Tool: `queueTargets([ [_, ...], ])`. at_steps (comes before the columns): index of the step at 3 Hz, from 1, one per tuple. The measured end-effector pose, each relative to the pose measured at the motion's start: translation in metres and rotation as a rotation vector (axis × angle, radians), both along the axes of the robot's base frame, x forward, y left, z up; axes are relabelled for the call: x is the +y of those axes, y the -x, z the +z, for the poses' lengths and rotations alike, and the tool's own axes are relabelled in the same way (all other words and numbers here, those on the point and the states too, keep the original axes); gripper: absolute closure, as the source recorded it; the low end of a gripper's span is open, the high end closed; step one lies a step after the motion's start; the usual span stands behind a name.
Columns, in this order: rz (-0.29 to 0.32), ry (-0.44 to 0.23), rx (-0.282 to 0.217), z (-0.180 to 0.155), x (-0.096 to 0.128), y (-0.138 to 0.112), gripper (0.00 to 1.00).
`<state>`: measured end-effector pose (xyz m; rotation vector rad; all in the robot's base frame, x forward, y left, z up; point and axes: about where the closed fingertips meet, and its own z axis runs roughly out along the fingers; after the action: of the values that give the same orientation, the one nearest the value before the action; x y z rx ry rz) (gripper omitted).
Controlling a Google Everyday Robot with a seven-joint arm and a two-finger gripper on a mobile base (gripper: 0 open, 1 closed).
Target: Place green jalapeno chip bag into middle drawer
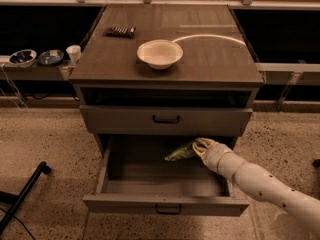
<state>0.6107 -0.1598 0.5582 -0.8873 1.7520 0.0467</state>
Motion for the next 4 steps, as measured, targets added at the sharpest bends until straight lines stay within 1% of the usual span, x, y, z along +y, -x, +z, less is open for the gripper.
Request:
queueTargets([
  [2,0.0,0.0,0.0,0.0,0.0,0.0,0.11],
  [3,0.0,0.0,0.0,0.0,0.0001,0.0003,0.0],
  [4,0.0,0.0,0.0,0.0,0.0009,0.0059,0.0],
])
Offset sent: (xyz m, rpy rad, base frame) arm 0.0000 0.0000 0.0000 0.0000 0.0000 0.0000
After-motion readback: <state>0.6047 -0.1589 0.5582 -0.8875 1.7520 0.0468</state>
